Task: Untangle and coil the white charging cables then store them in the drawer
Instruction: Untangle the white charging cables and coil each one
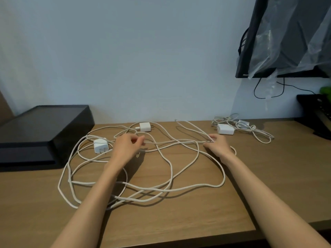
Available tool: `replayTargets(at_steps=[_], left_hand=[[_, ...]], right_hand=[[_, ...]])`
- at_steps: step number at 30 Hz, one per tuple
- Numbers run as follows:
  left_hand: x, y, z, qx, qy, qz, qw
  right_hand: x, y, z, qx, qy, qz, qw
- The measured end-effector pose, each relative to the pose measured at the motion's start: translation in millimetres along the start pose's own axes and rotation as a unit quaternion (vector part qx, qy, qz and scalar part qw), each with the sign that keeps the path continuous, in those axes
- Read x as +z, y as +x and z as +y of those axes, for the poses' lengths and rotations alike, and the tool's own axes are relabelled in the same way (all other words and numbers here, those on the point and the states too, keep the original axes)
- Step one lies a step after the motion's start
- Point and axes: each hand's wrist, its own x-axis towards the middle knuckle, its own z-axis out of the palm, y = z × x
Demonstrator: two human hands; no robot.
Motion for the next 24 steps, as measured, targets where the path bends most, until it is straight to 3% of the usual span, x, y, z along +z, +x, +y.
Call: replayTargets(at_steps=[11, 20, 24], left_hand=[[0.6, -0.3, -1.6, -0.019, 0.002, -0.016, 1.000], [-0.8, -0.9, 0.0, -0.064, -0.149, 0.049, 0.985], [-2.8, -3.1, 0.5, -0.083, -0.198, 0.060, 0.975]], right_hand=[[-10.1, 12.8, -14.5, -0.060, -0.174, -0.165, 0.969], [-13.1, 4.2, -24.3, -0.110, -0.153, -0.111, 0.976], [-22.6, -3.0, -35.2, -0.123, -0.123, -0.031, 0.984]])
